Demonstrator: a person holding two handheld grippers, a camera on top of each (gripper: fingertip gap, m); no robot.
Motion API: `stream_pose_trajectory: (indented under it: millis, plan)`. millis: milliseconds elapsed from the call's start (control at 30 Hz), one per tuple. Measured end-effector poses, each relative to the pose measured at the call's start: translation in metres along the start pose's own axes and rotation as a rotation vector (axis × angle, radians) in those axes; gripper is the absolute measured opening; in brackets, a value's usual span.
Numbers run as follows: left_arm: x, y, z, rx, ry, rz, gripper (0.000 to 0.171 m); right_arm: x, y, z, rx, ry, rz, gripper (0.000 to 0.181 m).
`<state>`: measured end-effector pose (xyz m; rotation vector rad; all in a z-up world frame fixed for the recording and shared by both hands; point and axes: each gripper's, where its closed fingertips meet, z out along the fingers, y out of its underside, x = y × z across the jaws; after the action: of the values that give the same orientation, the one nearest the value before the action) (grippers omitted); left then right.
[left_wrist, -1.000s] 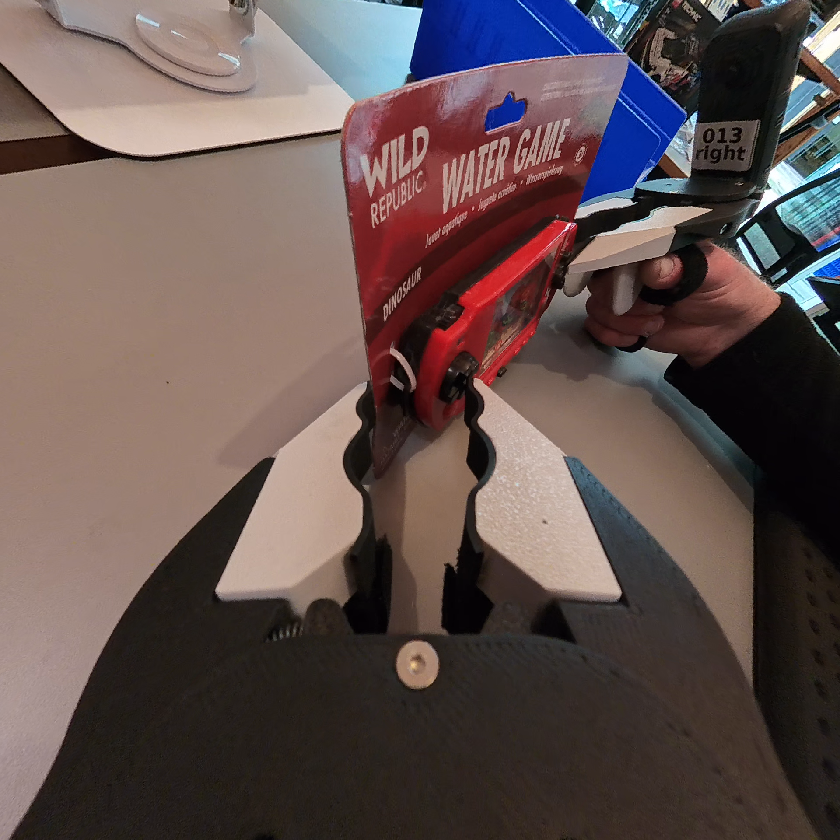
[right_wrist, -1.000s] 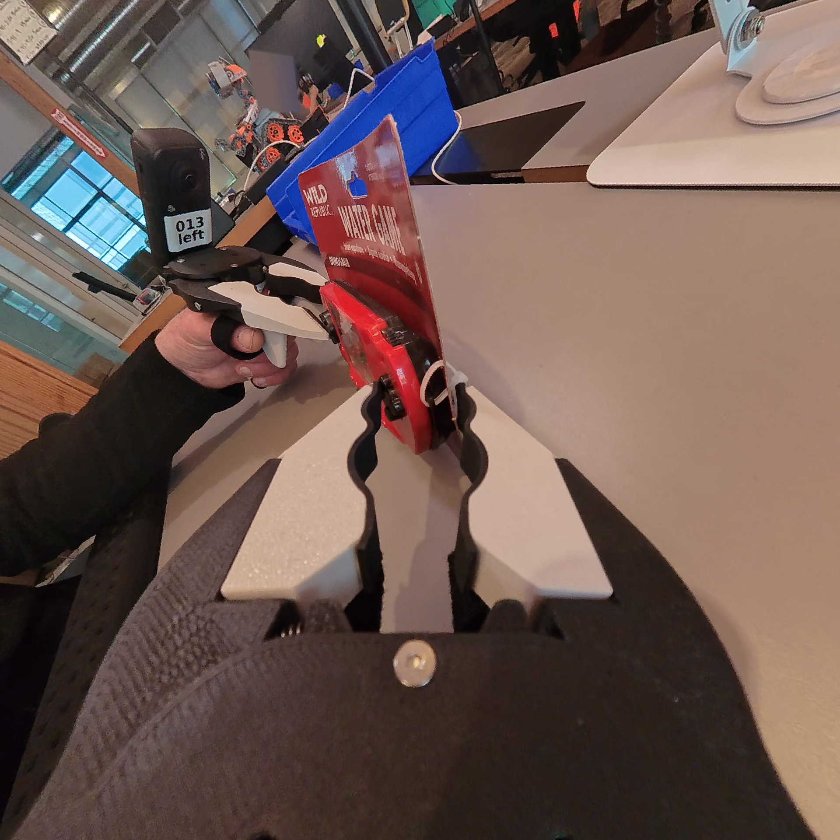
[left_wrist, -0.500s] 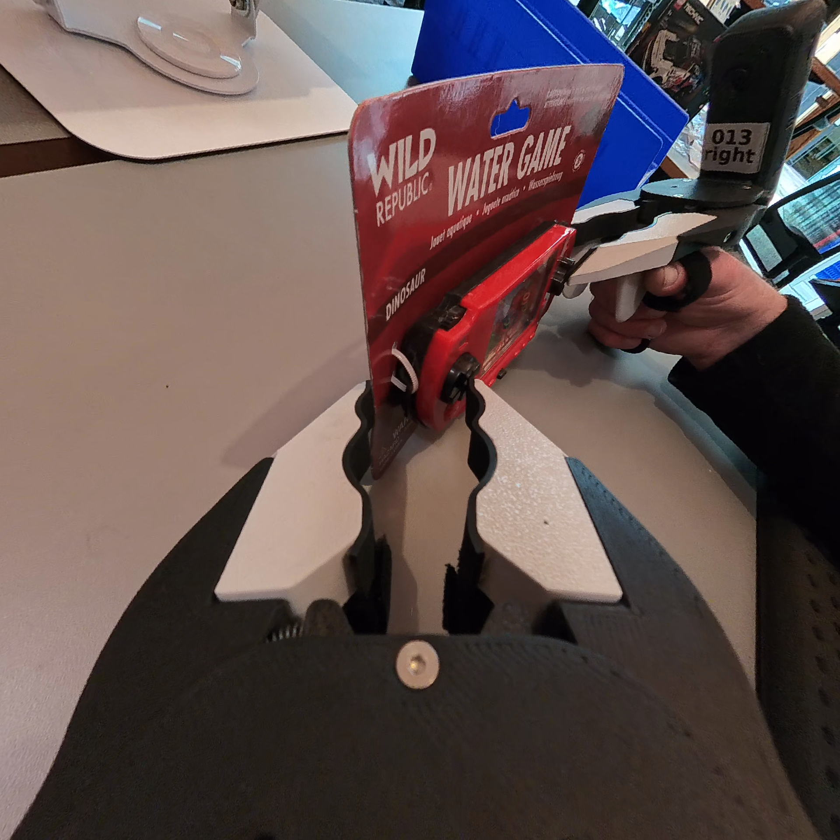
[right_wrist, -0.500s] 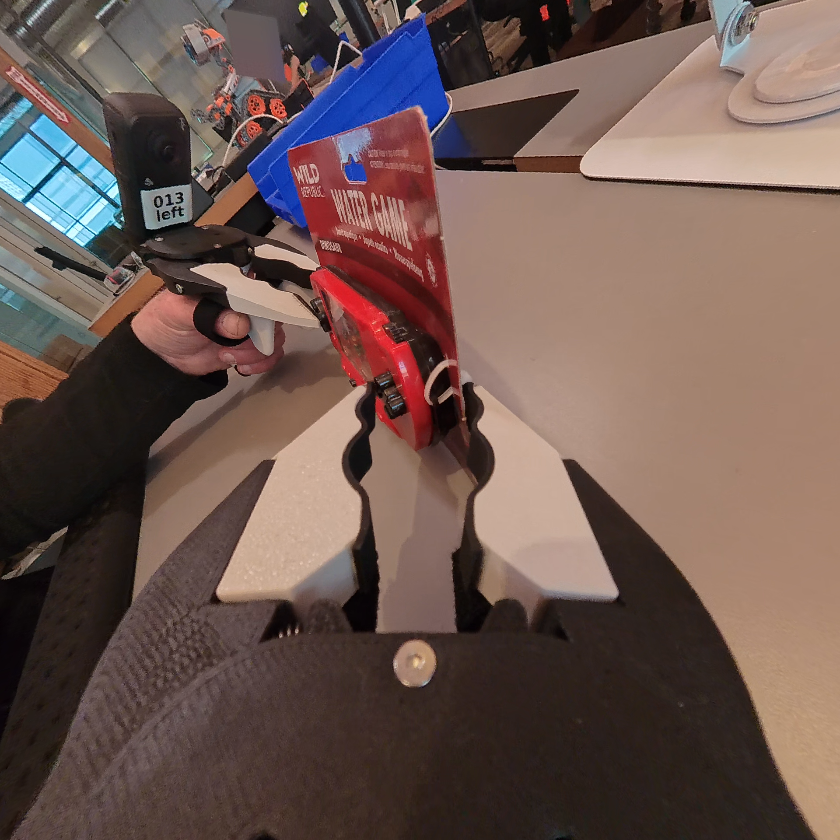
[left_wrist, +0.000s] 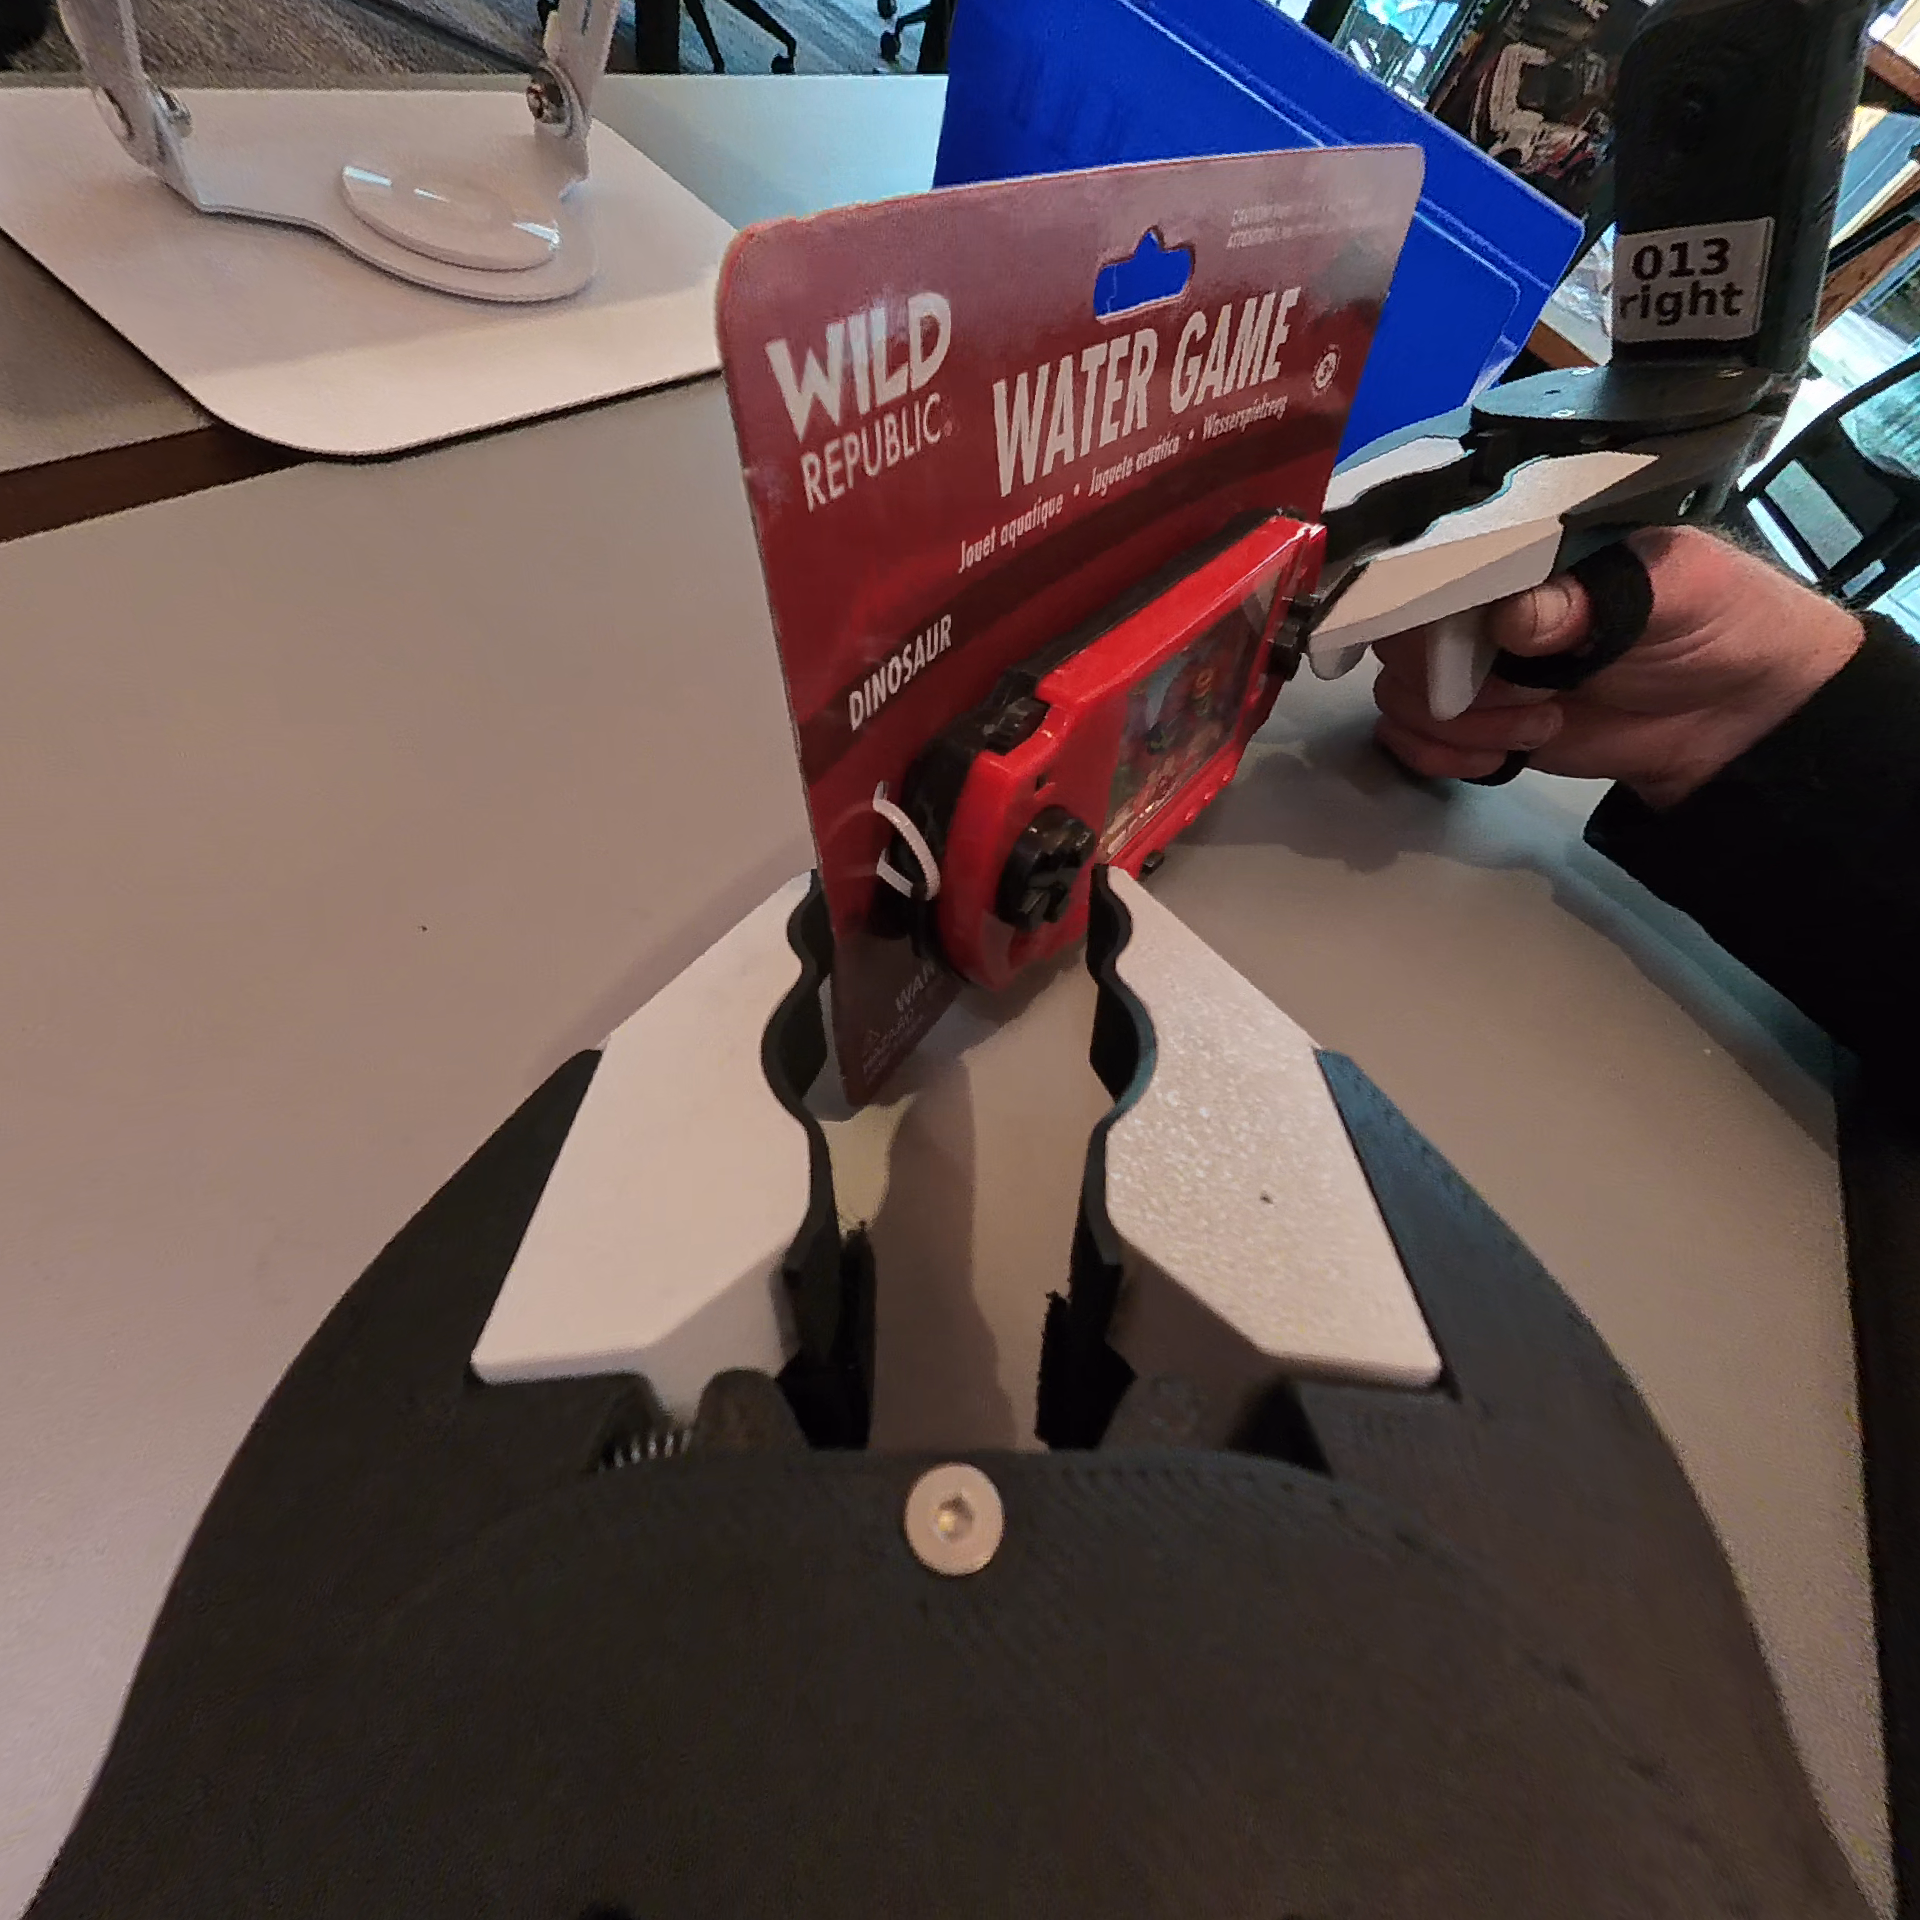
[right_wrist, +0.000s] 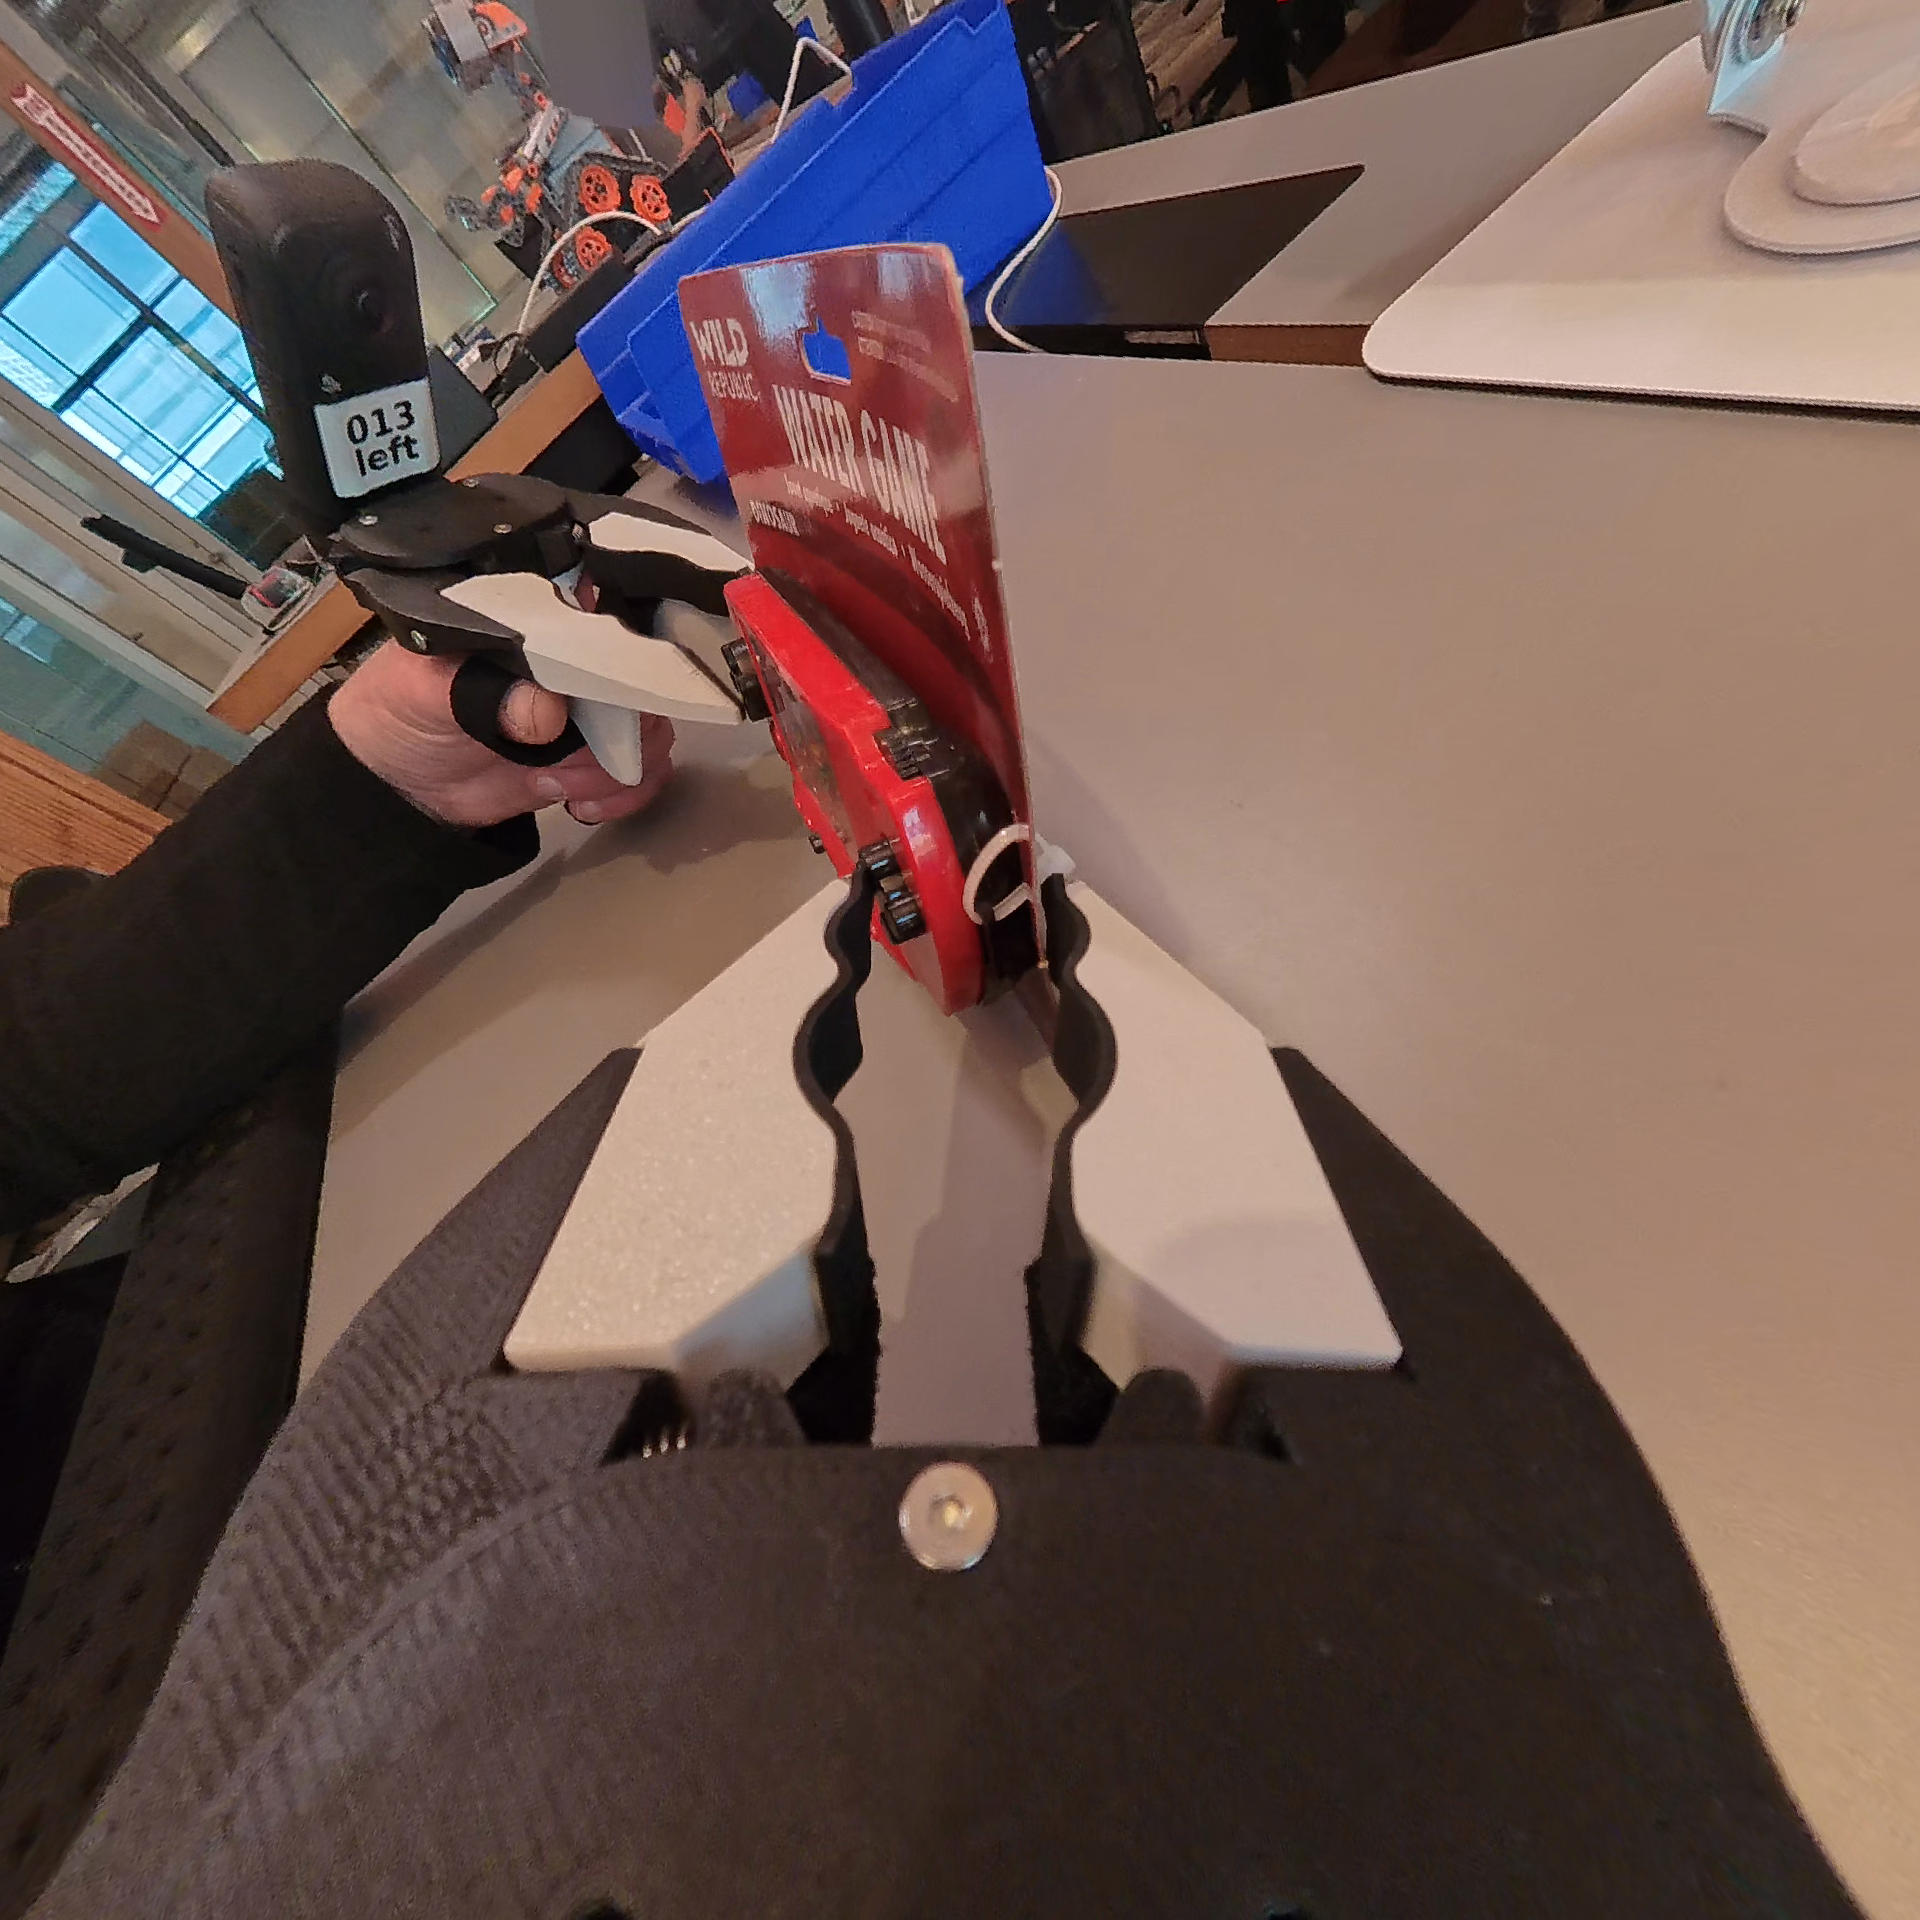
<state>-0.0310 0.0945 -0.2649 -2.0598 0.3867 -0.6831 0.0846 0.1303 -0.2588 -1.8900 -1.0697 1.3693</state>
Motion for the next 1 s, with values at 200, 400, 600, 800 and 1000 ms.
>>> stream_pose_trajectory:
  millis: [200, 400, 600, 800, 1000]
  plan:
    - [-0.004, -0.0023, 0.0017, 0.001, -0.032, -0.017, 0.041, 0.0, 0.0016, 0.0005, -0.012, 0.007, -0.007, 0.03]
    - [-0.0048, -0.0047, 0.0031, -0.008, -0.042, -0.052, 0.033, 0.0015, 0.0016, 0.0013, -0.012, 0.019, -0.004, 0.029]
    - [-0.0059, -0.0069, 0.0055, -0.02, -0.067, -0.059, 0.031, 0.0043, 0.0033, 0.0019, -0.024, 0.041, -0.01, 0.03]
    - [-0.0062, -0.0068, 0.0059, -0.027, -0.088, -0.061, 0.032, 0.0044, 0.0034, 0.0021, -0.027, 0.046, -0.015, 0.03]
    - [-0.0048, -0.0067, 0.0051, -0.031, -0.098, -0.051, 0.033, 0.0048, 0.0036, 0.002, -0.029, 0.051, -0.017, 0.032]
